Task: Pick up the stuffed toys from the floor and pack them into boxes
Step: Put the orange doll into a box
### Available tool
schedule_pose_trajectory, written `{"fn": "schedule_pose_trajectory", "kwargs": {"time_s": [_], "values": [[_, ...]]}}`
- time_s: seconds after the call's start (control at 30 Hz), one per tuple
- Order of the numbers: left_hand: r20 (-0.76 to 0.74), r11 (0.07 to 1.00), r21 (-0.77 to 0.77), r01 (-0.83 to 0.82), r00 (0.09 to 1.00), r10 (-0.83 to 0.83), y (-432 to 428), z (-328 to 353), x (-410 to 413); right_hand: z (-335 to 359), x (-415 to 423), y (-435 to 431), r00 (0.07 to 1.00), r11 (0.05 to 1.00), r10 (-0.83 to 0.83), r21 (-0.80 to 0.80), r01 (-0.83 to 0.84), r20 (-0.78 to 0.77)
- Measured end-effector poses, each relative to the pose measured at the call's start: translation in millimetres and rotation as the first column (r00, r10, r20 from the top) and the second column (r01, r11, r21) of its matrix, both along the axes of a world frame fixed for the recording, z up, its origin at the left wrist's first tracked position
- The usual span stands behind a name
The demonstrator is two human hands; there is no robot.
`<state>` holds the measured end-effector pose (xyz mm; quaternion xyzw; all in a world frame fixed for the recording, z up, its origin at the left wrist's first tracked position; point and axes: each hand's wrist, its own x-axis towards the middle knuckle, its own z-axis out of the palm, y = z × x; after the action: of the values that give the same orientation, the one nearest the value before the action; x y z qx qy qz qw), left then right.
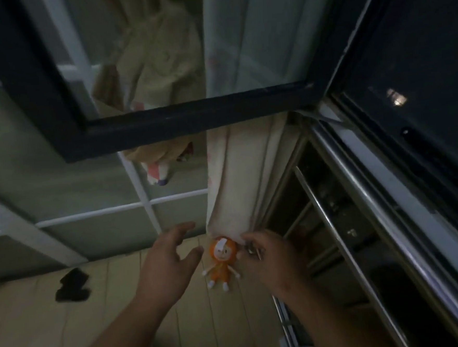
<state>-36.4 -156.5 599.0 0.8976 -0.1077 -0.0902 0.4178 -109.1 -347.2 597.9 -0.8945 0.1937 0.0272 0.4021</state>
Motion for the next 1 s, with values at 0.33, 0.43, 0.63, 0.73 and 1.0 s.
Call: {"fn": "schedule_pose_trajectory", "kwargs": {"time_s": [0.33,0.43,0.63,0.73,1.0], "values": [[-0.067,0.999,0.038,0.034,0.997,-0.032,-64.7,-323.4,64.0,-328.8,76.5,-42.0,0.998,0.999,-0.035,0.006,0.035,-0.044],[-0.086,0.995,0.092,0.047,0.996,-0.039,-74.1,-426.6,65.2,-421.2,79.4,-52.2,1.000,0.999,-0.013,-0.052,0.012,-0.019],[-0.127,0.979,0.179,0.096,0.989,-0.074,-86.1,-574.9,78.8,-581.6,86.7,-74.4,0.993,0.994,-0.031,-0.105,0.020,-0.113],[-0.136,0.975,0.203,0.093,0.989,-0.066,-88.7,-621.5,88.2,-638.5,98.7,-81.7,0.988,0.987,-0.004,-0.158,-0.021,-0.153],[-0.175,0.949,0.264,0.169,0.977,-0.125,-101.1,-712.8,105.5,-736.1,131.2,-75.6,0.978,1.000,0.026,-0.010,-0.029,-0.205]]}}
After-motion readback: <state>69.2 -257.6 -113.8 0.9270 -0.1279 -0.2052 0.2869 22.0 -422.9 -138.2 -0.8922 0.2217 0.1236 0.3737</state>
